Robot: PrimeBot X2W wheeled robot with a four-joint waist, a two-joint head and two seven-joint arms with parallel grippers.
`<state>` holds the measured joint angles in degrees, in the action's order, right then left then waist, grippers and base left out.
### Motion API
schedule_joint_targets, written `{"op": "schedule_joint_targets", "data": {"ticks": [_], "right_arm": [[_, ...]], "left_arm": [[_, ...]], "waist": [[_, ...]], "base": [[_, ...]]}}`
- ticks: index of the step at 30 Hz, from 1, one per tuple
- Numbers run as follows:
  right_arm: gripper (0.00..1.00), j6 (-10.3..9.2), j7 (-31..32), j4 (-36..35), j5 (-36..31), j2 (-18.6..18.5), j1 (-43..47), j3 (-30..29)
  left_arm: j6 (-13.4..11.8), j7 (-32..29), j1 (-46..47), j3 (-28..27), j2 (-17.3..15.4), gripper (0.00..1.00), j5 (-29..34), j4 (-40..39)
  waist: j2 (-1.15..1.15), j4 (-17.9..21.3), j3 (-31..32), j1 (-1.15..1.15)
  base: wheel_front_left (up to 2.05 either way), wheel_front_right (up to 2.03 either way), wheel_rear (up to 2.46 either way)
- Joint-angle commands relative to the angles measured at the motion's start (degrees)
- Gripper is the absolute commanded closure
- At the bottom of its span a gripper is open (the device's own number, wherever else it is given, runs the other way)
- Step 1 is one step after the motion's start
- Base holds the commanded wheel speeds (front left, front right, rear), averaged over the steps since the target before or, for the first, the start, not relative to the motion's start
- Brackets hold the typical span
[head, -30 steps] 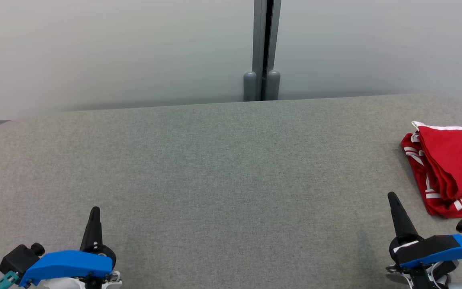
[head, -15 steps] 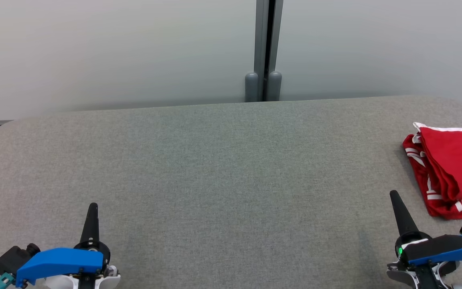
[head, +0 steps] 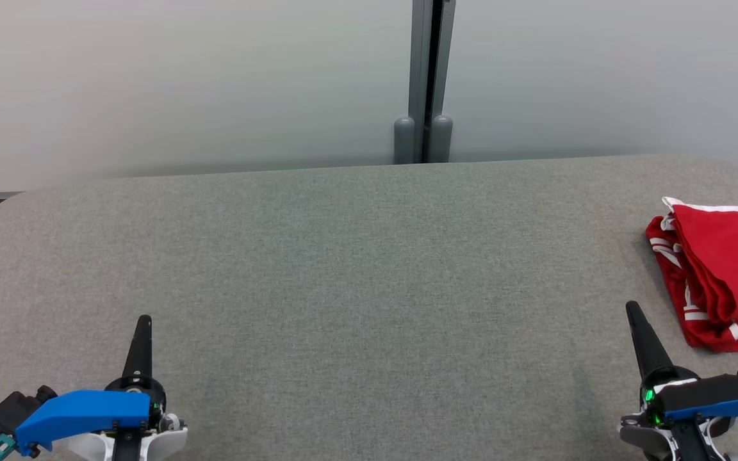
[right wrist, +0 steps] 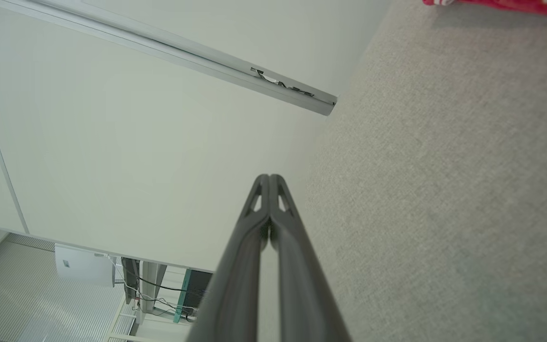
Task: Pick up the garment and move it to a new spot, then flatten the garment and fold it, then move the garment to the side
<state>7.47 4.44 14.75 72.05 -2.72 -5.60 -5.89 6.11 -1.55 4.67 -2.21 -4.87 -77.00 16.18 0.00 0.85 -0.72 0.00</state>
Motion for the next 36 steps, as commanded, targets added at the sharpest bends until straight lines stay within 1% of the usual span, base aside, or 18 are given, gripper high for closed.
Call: {"op": "schedule_joint_targets", "data": {"ticks": [1,36], "right_arm": [[1.0,0.03,0.15,-0.59,1.37,-0.25,-0.77,-0.18],[1.0,0.04,1.94,-0.76,17.61,-0.27,-0.95,-0.68]], "left_arm": [[0.38,-0.4,0.99,-0.49,0.15,1.0,-0.96,-0.66],[1.41,-4.44,1.72,-3.97,1.8,1.0,-13.25,-2.04]], "waist": [[0.0,-0.02,0.01,0.0],[0.0,-0.7,0.45,0.0]], "base": [[0.0,0.0,0.0],[0.0,0.0,0.0]]}}
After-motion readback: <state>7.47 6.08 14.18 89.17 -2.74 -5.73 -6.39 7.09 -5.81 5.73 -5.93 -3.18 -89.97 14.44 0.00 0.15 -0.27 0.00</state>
